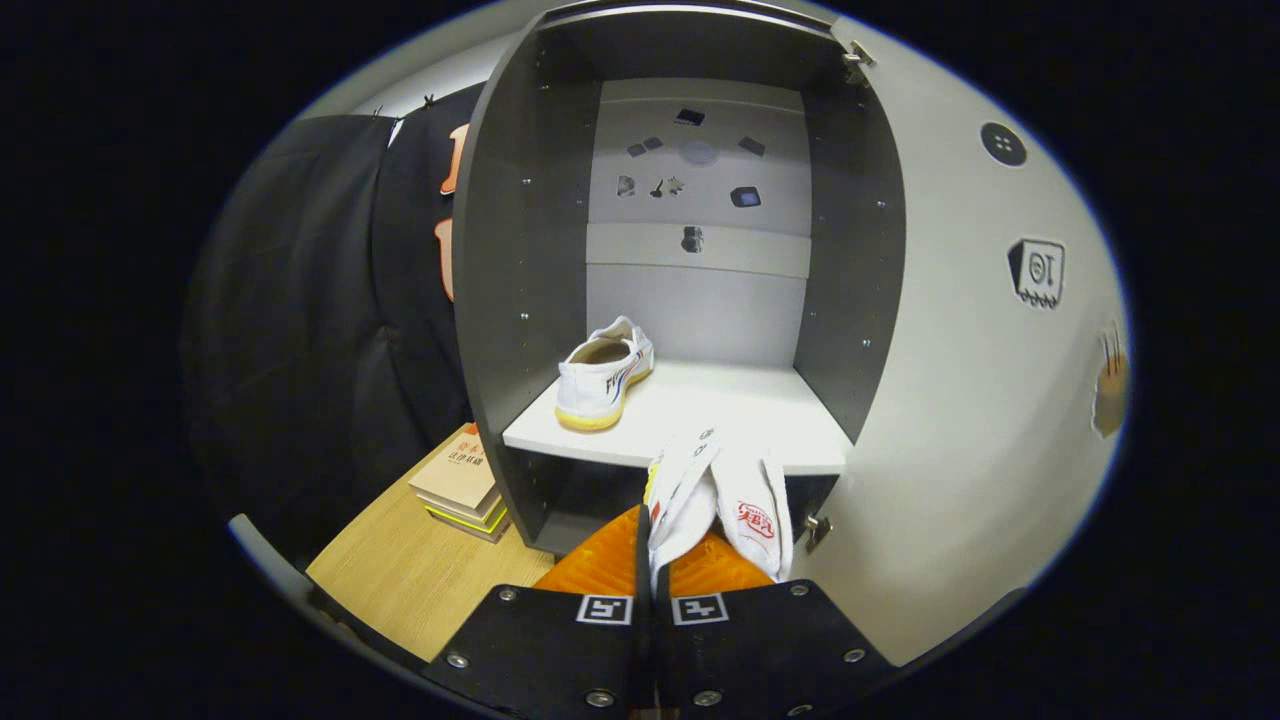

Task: Open the shoe cabinet door, grab the shoes and put them into the shoe cabinet, then close the shoe cabinet door.

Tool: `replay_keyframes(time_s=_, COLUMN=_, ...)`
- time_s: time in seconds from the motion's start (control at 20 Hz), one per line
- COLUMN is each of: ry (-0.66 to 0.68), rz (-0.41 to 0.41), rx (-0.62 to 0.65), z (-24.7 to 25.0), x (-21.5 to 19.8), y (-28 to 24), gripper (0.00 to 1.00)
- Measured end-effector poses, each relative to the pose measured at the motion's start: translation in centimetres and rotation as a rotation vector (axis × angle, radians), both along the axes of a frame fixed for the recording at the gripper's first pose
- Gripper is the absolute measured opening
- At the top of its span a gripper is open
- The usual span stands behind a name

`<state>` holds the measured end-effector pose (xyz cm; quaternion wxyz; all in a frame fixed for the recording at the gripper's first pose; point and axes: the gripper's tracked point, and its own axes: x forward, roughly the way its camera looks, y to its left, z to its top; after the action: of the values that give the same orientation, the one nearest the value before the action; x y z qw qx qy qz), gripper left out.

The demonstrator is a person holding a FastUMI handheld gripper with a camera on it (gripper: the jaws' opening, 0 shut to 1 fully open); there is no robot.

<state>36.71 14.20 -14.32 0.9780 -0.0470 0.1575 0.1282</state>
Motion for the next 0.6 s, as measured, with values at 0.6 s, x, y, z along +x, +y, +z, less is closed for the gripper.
replay_keyframes(time_s=0.6, ry=0.01, rz=0.024, rx=-0.119, z=2.8, x=19.7, y=0.2, gripper=0.0)
